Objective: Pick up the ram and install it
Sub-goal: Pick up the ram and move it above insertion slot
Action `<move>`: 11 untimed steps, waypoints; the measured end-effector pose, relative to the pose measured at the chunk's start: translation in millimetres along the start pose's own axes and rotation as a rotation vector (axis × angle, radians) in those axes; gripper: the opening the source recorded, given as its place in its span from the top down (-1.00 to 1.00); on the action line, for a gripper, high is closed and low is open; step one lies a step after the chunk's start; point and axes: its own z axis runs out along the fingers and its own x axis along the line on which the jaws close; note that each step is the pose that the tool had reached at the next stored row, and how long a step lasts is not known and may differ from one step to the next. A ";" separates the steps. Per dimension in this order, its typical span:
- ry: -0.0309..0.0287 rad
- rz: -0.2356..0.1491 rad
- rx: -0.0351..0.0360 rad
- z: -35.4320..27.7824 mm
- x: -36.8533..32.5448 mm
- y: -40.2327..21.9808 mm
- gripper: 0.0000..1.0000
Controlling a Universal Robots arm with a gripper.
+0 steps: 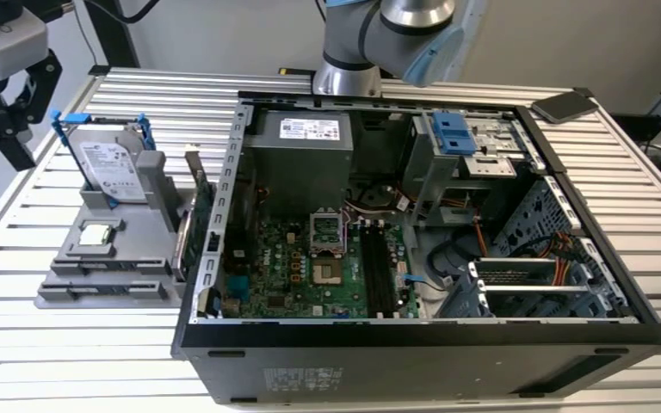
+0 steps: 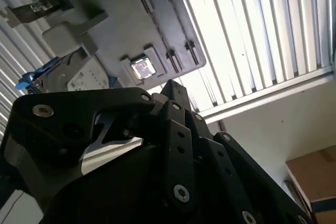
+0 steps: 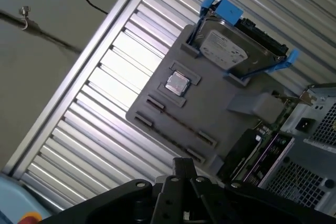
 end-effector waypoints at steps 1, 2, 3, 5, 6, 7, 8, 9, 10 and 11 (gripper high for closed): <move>0.0006 -0.010 0.0002 0.0 0.0 0.0 1.00; 0.0012 -0.020 0.0003 0.0 0.0 0.0 1.00; 0.0017 -0.029 0.0005 0.0 0.0 0.0 1.00; 0.0029 -0.048 0.0008 0.0 0.1 0.1 1.00; 0.0034 -0.057 0.0009 0.0 0.1 0.1 1.00; 0.0040 -0.066 0.0011 0.0 0.2 0.1 1.00; 0.0045 -0.075 0.0013 0.0 0.2 0.1 1.00; 0.0051 -0.085 0.0014 0.0 0.2 0.1 1.00; 0.0057 -0.094 0.0016 0.0 0.2 0.1 1.00; 0.0062 -0.103 0.0017 0.0 0.2 0.1 1.00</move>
